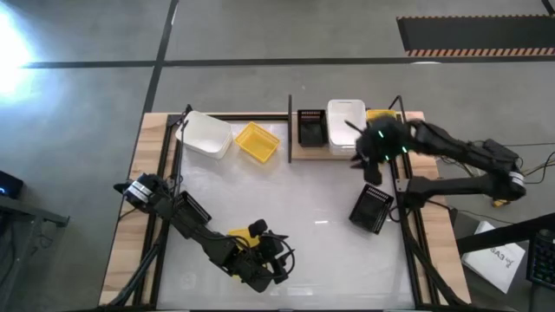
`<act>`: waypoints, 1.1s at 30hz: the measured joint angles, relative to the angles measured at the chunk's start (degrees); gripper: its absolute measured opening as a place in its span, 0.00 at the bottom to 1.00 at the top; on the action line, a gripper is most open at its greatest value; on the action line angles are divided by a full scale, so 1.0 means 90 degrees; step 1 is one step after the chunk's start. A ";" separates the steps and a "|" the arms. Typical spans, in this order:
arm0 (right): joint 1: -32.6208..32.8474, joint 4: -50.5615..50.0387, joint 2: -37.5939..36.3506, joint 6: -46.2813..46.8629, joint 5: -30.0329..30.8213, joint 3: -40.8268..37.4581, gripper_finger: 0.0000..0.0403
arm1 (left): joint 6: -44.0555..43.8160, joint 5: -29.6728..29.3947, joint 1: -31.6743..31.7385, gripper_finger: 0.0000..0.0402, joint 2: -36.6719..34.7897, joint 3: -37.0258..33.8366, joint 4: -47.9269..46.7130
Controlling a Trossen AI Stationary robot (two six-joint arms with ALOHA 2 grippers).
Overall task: Stack baskets on shelf by color
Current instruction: Stack the bottom yellow bin into the yellow bin on the shelf
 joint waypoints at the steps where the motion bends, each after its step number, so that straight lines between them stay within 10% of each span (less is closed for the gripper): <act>1: 0.0352 0.0143 -0.0292 0.0329 0.0178 -0.0234 0.26 | 0.0005 -0.0012 0.0000 0.47 0.0000 0.0000 0.0001; 9: 0.3818 0.1044 -0.1815 0.3250 0.2382 -0.1646 0.13 | 0.0120 -0.0292 0.0010 0.47 0.0000 0.0000 -0.0002; 17: 0.6847 0.1434 -0.0862 0.4621 0.5515 -0.1846 0.05 | 0.0247 -0.0609 0.0022 0.47 0.0000 0.0000 -0.0005; 26: 0.7598 0.1479 0.1256 0.5718 0.5578 -0.1526 0.04 | 0.1615 0.0253 -0.0249 0.47 0.0000 0.0178 -0.0087; 33: 0.7709 0.1637 0.2907 0.5737 0.5540 -0.1162 0.04 | 0.1657 0.0990 -0.1240 0.47 -0.0040 0.1389 -0.2514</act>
